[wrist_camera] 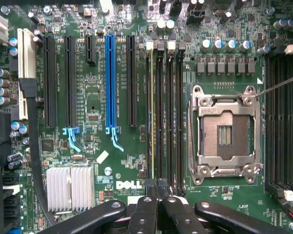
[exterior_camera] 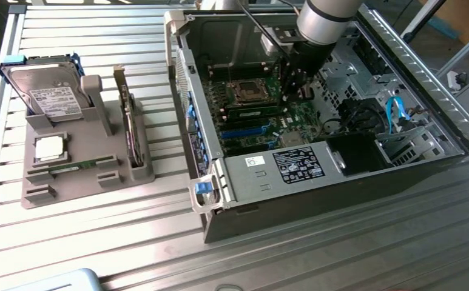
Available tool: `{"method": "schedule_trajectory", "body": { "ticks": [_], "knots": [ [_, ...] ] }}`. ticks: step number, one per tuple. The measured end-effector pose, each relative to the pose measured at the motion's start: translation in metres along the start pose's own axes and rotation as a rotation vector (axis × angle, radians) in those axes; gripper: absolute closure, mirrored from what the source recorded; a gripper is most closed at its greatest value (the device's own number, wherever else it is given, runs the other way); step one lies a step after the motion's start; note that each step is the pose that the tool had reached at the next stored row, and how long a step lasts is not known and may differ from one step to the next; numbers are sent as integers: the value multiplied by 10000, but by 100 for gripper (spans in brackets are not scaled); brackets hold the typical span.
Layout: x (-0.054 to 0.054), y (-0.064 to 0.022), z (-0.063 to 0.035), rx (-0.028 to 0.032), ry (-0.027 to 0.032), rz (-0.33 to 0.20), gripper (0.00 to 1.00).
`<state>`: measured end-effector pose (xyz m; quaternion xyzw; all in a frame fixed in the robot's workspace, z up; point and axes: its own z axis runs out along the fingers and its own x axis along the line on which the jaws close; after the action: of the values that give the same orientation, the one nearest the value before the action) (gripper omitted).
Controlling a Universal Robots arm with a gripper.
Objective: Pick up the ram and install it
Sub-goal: 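Press down the ram until it locks into place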
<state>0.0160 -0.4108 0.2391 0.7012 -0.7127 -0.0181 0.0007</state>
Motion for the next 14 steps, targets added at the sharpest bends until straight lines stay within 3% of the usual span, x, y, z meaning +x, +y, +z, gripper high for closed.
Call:
{"method": "schedule_trajectory", "body": {
  "ticks": [3, 14],
  "knots": [
    [2, 117, 3, 12, -14, 0, 89],
    [8, 410, 11, 38, -38, -2, 89]
  ]
}}
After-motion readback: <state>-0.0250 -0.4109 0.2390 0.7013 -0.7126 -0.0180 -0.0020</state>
